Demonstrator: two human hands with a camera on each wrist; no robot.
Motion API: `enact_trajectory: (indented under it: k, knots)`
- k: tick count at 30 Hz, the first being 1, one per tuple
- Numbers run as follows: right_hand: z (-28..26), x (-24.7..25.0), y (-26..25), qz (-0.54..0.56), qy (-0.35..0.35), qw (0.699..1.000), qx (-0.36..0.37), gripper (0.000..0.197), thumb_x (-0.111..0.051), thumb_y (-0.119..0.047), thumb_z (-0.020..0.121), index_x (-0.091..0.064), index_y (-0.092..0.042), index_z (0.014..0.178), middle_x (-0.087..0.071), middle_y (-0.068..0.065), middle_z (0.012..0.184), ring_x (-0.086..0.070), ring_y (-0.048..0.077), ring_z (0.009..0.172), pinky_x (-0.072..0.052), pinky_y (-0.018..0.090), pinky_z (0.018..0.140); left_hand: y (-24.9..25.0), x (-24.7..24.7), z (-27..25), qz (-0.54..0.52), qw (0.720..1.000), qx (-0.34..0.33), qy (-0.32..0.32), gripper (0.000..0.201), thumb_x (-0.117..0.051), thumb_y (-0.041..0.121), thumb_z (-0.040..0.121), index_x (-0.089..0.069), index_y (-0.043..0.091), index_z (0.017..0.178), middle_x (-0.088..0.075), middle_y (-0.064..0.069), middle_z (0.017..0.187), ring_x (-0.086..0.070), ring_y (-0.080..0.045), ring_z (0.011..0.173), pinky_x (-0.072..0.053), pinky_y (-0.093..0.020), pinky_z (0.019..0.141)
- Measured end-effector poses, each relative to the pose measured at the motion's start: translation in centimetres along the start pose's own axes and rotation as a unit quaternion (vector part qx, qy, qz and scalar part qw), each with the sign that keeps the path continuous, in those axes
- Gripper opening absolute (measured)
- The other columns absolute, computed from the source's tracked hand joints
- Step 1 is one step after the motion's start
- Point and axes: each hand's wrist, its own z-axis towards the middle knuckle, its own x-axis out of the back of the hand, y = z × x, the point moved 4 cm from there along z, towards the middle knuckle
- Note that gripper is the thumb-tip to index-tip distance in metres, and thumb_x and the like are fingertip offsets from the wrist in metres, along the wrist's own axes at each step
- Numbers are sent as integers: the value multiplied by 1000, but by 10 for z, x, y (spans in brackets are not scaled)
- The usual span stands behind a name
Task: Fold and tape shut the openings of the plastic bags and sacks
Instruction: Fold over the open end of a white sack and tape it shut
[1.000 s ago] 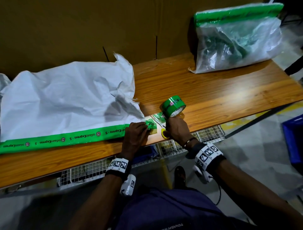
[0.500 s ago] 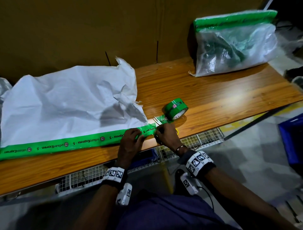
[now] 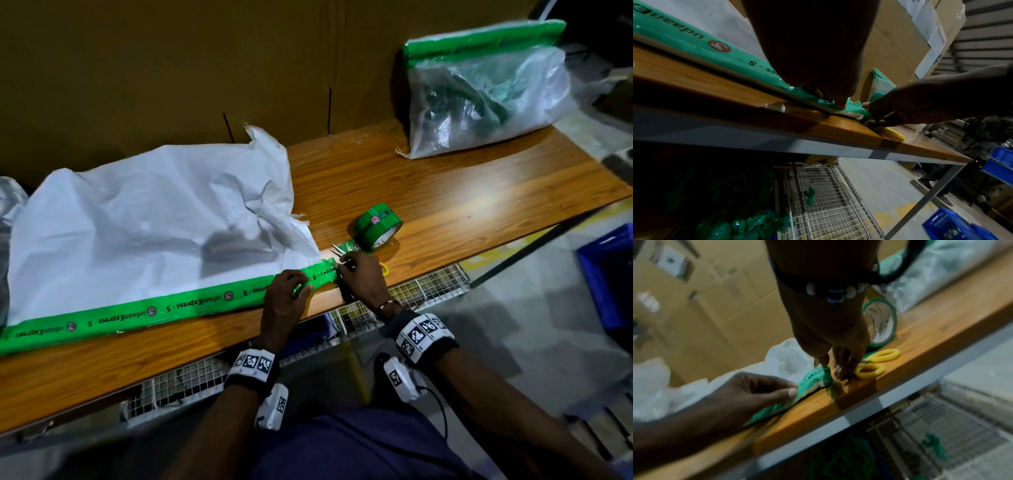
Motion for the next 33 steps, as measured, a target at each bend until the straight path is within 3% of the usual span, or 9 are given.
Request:
enact_trajectory:
  k: [5, 9, 12, 18, 20, 24, 27, 30, 33]
  knots:
    - [-1, -9, -9, 11, -10, 999, 48, 20, -69, -25, 93, -78, -9, 97, -78, 10, 88, -75, 23, 76, -60, 42, 71, 1, 0, -1, 0, 1000, -7, 1, 12, -83, 9, 84, -77, 11, 94, -71, 0, 103, -66, -16, 97, -48, -24, 86]
    - [-2, -24, -13, -53, -23, 995, 76, 31, -55, -27, 91, -68, -8, 71, -67, 20, 74, -63, 41, 75, -38, 40, 64, 1, 0, 0, 0, 1000, -10, 6, 13, -85, 9, 83, -78, 13, 93, -71, 1, 103, -66, -15, 96, -51, -29, 85]
    - [0, -25, -15, -74, -6, 996, 58, 31, -59, -28, 88, -65, -10, 64, -65, 19, 69, -61, 40, 71, -30, 38, 61, 0, -1, 0, -5, 1000, -12, 7, 12, -84, 10, 83, -78, 13, 93, -71, 2, 103, -67, -17, 97, -53, -32, 85]
    - [8, -18, -5, 38, 42, 994, -88, 9, -81, -25, 68, -81, -23, 77, -72, 1, 62, -73, 18, 62, -59, 34, 65, 1, 0, -1, -14, 1000, -23, 16, 14, -85, 7, 82, -77, 11, 92, -71, -2, 103, -68, -21, 97, -57, -39, 85]
    - [10, -18, -7, 44, 48, 993, -100, 15, -81, -15, 64, -81, -25, 74, -71, -2, 61, -72, 18, 62, -59, 33, 65, 1, 0, -1, -17, 999, -26, 19, 15, -86, 6, 81, -77, 10, 93, -72, -3, 102, -69, -22, 96, -57, -40, 85]
    - [10, -18, -28, -39, 52, 996, -57, 13, -74, -1, 71, -80, -12, 75, -75, 13, 78, -71, 38, 83, -50, 39, 74, 3, 0, -1, -12, 999, -33, 12, 14, -85, 7, 82, -78, 8, 95, -72, -5, 103, -69, -23, 97, -56, -40, 86]
    - [-7, -28, -35, -133, 32, 990, 33, 16, -57, -12, 81, -64, -3, 70, -63, 21, 70, -62, 43, 67, -45, 41, 55, 0, -1, -1, 0, 999, -35, 7, 14, -83, 7, 84, -78, 7, 97, -72, -6, 104, -68, -24, 99, -55, -42, 87]
    - [-30, -42, -44, -221, -12, 969, 111, 19, -76, -5, 65, -57, -7, 67, -57, 18, 65, -60, 40, 61, -42, 36, 47, -7, 0, -5, 27, 998, -59, 20, 15, -74, 7, 90, -76, 6, 105, -71, -10, 112, -66, -28, 107, -52, -45, 94]
    - [-40, -50, -50, -335, -41, 936, 102, 18, -79, -5, 65, -68, -4, 80, -66, 18, 81, -65, 41, 83, -50, 41, 61, -9, 12, -14, 99, 990, -84, 57, 23, -71, 5, 92, -73, 6, 114, -68, -14, 126, -60, -31, 117, -48, -47, 102]
